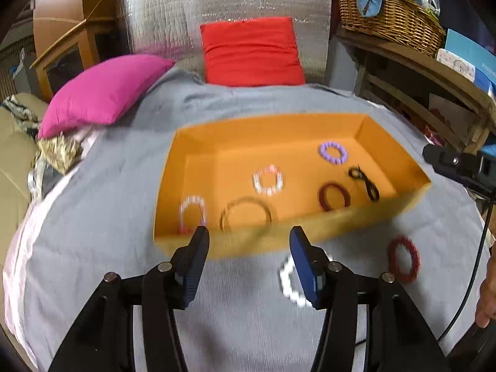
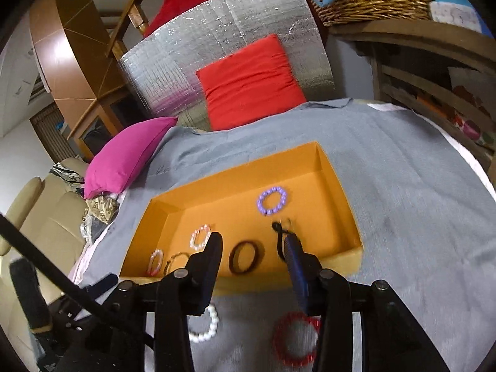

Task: Organize jewelry
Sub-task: 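Move the left gripper to the white bead bracelet while the right gripper approaches the dark red bead bracelet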

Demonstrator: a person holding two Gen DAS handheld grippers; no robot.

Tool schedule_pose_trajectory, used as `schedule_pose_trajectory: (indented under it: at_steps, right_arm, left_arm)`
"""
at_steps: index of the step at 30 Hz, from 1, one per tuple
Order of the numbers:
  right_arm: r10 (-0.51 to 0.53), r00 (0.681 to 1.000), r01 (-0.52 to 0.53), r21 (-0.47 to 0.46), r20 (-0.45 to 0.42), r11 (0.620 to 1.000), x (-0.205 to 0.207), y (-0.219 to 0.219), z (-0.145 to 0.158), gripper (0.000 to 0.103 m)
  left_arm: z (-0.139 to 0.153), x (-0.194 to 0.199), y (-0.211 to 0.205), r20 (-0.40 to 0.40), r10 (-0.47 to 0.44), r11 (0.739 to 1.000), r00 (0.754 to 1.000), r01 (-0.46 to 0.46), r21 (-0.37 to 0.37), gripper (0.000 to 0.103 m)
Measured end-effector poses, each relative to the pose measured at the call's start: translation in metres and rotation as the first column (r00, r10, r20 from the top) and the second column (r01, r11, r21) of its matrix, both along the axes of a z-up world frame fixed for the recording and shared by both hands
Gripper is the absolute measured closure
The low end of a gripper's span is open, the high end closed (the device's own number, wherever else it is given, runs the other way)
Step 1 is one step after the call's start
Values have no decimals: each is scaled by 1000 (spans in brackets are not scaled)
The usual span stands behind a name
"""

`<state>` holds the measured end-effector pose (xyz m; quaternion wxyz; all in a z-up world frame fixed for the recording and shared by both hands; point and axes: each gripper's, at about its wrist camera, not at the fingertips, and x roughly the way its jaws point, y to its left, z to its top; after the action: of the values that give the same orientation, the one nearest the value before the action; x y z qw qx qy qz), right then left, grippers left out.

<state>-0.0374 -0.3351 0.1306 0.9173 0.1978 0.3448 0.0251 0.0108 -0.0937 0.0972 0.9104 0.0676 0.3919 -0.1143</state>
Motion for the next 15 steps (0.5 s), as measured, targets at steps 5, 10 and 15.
schedule_pose_trajectory:
  at_steps: [5,10,15]
  right_arm:
    - [-10,1000,10,3,-15,1000,-33,-2,-5,59]
    - [-17,999,18,23,-48,1000,-58,-8,-14,59]
    - [-13,991,18,36,-130,999,-65,-11,-32,59]
  left_arm:
    - [-7,-31,4,0,-18,1000,1000,18,11,41]
    - [-18,-51,15,-17,7,1000,1000,-7,14,33]
    - [-33,-53,15,-66,2,999,998,0,33,32]
